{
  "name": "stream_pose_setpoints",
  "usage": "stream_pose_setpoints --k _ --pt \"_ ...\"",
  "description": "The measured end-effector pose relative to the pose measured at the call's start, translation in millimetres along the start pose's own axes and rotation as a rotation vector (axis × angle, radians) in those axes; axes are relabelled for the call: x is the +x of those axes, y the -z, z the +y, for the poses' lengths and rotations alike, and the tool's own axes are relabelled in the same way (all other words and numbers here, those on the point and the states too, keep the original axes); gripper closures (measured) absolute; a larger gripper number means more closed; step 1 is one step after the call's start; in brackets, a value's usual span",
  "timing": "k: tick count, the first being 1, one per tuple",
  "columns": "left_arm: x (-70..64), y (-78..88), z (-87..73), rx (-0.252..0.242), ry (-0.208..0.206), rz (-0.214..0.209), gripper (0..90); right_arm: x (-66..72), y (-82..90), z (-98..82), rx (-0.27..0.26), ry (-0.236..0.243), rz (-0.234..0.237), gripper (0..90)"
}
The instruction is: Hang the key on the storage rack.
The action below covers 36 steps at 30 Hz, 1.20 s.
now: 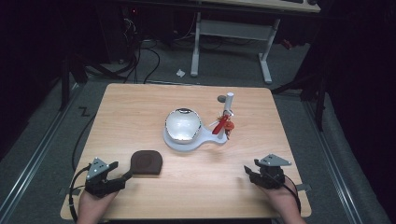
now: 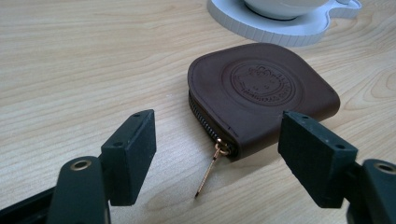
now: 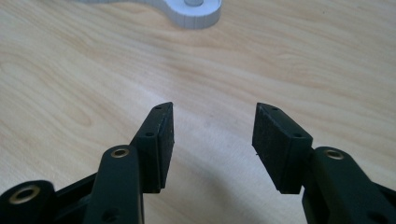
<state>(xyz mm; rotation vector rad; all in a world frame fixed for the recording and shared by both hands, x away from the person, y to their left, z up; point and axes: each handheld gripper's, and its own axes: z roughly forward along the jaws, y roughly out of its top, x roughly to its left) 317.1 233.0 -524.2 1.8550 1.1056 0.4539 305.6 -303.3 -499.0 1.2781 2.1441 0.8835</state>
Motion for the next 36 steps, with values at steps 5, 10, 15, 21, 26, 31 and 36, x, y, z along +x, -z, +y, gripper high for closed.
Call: stream_pose_setpoints --k 5,10,15,21,26,31,36 --pt "-2.6 -1.3 1.2 -0.003 0.002 -0.004 28.1 5.3 1.4 -25.8 -0.086 -0.036 -0.037 49.0" --pt "-4.6 -4.4 3.0 0.007 0.011 -0.007 28.4 -1.6 8.3 -39.5 -0.105 -0.085 -0.012 49.4" --pt "-5.3 -6.0 9.6 -0.009 0.053 -0.034 30.6 -7.6 7.5 -40.8 -0.107 -0.109 0.001 49.7" --pt "-2.4 -16.8 27.4 -0.006 0.073 -0.019 36.1 -5.1 7.7 -39.8 -0.111 -0.097 0.014 50.0" --pt "4.7 -41.3 32.2 0.019 0.112 0.007 45.6 -5.0 6.3 -39.8 -0.108 -0.09 0.022 50.1" --pt "8.2 -46.2 29.6 0.037 0.088 0.034 53.2 -4.8 5.1 -40.8 -0.1 -0.094 0.021 50.2" --pt "11.2 -48.3 28.5 0.03 0.09 0.003 62.9 -4.5 3.4 -41.6 -0.087 -0.099 0.014 50.3"
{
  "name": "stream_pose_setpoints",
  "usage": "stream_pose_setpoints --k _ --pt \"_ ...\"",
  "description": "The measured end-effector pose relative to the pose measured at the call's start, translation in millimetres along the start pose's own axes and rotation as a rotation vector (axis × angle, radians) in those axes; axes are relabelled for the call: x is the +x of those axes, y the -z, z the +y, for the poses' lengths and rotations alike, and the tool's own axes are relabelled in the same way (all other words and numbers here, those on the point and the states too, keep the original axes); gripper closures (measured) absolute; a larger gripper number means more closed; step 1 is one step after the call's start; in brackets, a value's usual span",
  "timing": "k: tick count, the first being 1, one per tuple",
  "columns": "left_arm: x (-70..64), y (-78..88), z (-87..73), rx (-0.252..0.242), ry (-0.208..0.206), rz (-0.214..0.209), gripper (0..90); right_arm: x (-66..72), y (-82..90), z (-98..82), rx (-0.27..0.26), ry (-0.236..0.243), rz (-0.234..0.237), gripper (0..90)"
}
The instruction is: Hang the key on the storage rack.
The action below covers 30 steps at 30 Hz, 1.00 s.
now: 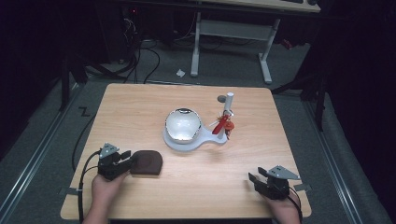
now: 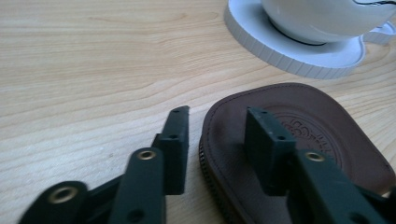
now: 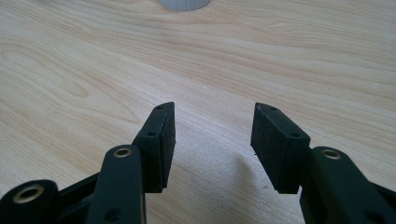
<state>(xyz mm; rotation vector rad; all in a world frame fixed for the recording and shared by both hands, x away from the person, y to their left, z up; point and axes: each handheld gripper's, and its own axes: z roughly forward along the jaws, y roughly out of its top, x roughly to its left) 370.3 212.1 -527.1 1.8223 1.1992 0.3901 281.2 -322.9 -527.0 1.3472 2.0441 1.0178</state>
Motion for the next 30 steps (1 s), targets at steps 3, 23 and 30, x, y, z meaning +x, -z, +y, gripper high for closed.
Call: stream_pose_setpoints --k 3,23,30 --pt "1.5 -1.1 -0.2 -0.002 0.009 -0.023 68.5 0.6 -0.5 0.1 0.005 -0.007 -0.004 50.3" --pt "1.8 4.0 -7.3 0.006 0.056 -0.069 67.9 2.5 -1.1 0.3 0.014 0.003 -0.009 50.4" --pt "6.4 2.5 -11.4 0.007 0.122 -0.115 75.1 1.1 -1.1 0.1 0.016 -0.001 -0.01 50.5"
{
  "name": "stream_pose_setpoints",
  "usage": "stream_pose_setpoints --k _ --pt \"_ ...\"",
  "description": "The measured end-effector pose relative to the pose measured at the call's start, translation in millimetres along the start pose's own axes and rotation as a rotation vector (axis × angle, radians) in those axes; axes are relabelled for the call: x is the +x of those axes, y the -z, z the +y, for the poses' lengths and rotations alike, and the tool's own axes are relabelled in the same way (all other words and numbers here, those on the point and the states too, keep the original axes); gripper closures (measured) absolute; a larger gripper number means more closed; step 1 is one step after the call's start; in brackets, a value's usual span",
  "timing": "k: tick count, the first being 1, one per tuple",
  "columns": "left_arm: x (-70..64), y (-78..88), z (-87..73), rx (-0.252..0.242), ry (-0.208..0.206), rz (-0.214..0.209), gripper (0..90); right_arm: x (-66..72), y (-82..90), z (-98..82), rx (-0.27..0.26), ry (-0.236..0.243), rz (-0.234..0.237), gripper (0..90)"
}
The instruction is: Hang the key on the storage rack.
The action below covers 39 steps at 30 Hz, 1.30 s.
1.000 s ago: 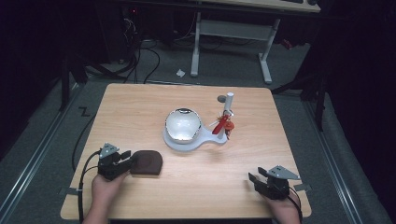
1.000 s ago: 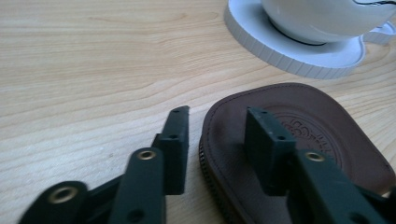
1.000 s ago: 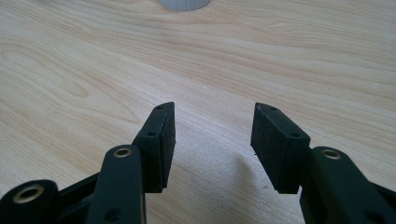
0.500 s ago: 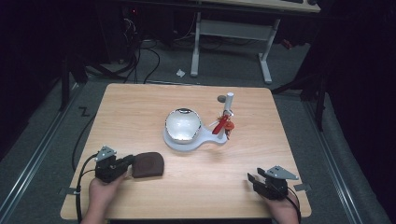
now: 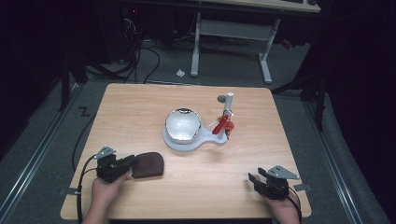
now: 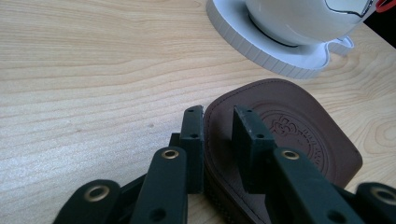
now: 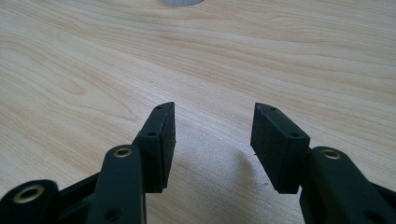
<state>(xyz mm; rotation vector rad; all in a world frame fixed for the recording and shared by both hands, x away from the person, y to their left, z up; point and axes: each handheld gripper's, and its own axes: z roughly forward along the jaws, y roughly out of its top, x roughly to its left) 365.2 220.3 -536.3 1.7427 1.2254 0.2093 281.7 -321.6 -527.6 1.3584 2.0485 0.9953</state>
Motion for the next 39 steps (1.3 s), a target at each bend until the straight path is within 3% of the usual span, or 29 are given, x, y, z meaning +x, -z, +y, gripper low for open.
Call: stream_pose_setpoints --k 3,11,16,20,26,39 --pt "0.0 0.5 -1.1 -0.003 -0.001 0.012 79.6 0.6 0.5 0.2 -0.001 0.0 -0.001 50.5" --pt "-11.3 1.3 -3.5 -0.02 -0.102 0.084 86.8 0.0 1.3 0.2 -0.003 -0.006 -0.004 50.6" --pt "-14.7 9.4 -2.3 -0.06 -0.103 0.06 87.2 -0.2 2.5 0.5 -0.009 -0.008 -0.005 50.7" --pt "-25.7 20.3 2.6 -0.129 -0.13 0.049 87.4 -1.4 2.0 0.6 -0.01 -0.007 -0.004 50.8" --pt "-37.9 30.7 6.3 -0.189 -0.164 0.049 87.6 -1.8 2.5 0.8 -0.017 -0.004 -0.005 51.0" --pt "-48.0 40.2 9.0 -0.252 -0.195 0.059 87.7 -0.9 -1.7 4.1 -0.028 -0.002 -0.017 51.4"
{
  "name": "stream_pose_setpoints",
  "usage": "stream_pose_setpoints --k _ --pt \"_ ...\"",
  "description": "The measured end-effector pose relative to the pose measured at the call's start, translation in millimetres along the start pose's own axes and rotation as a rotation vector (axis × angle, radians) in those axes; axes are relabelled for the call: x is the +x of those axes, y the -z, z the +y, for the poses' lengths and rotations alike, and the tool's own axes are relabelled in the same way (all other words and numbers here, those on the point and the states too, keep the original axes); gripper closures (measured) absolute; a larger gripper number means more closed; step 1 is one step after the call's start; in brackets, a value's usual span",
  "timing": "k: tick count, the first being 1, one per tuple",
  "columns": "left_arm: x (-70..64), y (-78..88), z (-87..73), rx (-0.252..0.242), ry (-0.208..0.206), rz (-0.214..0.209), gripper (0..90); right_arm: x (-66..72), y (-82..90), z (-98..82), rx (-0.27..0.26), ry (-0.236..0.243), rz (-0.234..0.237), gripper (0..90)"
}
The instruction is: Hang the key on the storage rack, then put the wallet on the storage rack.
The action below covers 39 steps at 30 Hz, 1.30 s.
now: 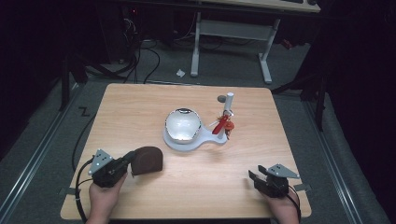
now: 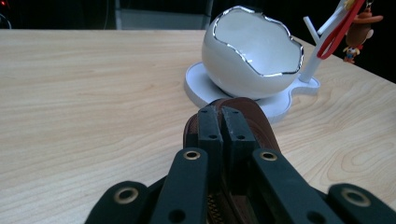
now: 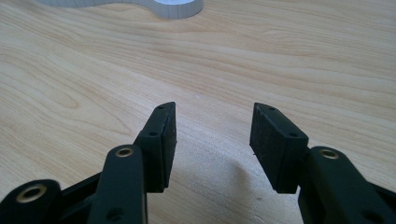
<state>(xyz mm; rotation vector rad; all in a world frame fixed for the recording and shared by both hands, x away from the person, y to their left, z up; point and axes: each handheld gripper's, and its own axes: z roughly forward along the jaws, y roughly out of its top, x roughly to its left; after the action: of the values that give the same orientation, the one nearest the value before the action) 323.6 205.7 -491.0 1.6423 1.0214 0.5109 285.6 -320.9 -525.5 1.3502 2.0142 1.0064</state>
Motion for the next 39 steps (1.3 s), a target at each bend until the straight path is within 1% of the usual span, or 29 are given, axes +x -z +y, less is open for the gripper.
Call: stream_pose_setpoints --k 3,5,6,14,16,18,20,22,23,24,25,27,29,30,33,35,38,39 --pt "-2.5 2.7 3.1 -0.016 -0.008 0.0 87.7 0.7 0.0 -0.4 -0.001 0.006 -0.001 51.5" --pt "-3.6 3.0 3.8 -0.018 -0.014 0.0 87.7 0.7 0.7 -0.5 -0.005 0.007 -0.003 51.6" --pt "-5.5 2.5 4.4 -0.017 -0.023 0.001 87.7 0.3 1.3 -0.5 -0.006 0.009 -0.003 51.7" --pt "-11.4 0.9 9.6 -0.04 -0.038 0.008 87.7 -1.6 4.0 -0.7 -0.019 0.004 -0.011 51.7" --pt "-11.5 0.9 10.3 -0.042 -0.038 0.008 87.7 -1.8 4.1 -0.8 -0.02 0.002 -0.013 51.7" --pt "-11.2 1.8 12.3 -0.053 -0.026 0.006 87.7 -1.8 4.1 -1.6 -0.018 0.007 -0.012 51.8" --pt "-11.6 2.1 13.3 -0.056 -0.024 0.007 87.7 -1.4 4.2 -1.8 -0.018 0.004 -0.011 51.8" --pt "-13.9 3.2 17.3 -0.065 -0.024 0.005 87.7 -0.3 5.3 -1.5 -0.02 0.013 -0.006 51.8" --pt "-13.9 3.2 17.3 -0.065 -0.024 0.005 87.6 -0.3 5.3 -1.5 -0.02 0.013 -0.006 51.8" --pt "-16.5 2.6 22.1 -0.067 -0.038 0.007 87.7 0.1 6.8 -1.3 -0.027 0.024 -0.004 51.9" --pt "-17.7 2.3 24.2 -0.069 -0.04 0.01 87.7 0.1 7.5 -1.5 -0.031 0.026 -0.004 51.9" --pt "-18.4 2.0 25.7 -0.07 -0.041 0.011 87.7 -0.2 8.3 -1.7 -0.031 0.029 -0.003 52.0" --pt "-20.4 0.6 28.6 -0.073 -0.039 0.009 87.7 -1.0 9.6 -1.8 -0.035 0.022 -0.002 52.0" --pt "-21.8 -0.5 29.9 -0.073 -0.041 0.01 87.7 -1.7 11.3 -1.0 -0.046 0.016 0.0 52.0" --pt "-24.8 -4.4 34.8 -0.075 -0.049 0.019 87.6 -0.7 11.5 -0.3 -0.05 0.026 0.005 52.0" --pt "-25.2 -7.2 38.2 -0.07 -0.046 0.022 87.6 -0.8 10.8 -0.3 -0.05 0.029 0.008 52.0" --pt "-26.1 -11.4 45.5 -0.059 -0.056 0.026 87.6 -0.8 10.0 0.0 -0.049 0.028 0.014 52.0" --pt "-26.1 -11.4 45.5 -0.059 -0.056 0.026 87.7 -0.9 10.1 0.1 -0.051 0.032 0.016 52.0"
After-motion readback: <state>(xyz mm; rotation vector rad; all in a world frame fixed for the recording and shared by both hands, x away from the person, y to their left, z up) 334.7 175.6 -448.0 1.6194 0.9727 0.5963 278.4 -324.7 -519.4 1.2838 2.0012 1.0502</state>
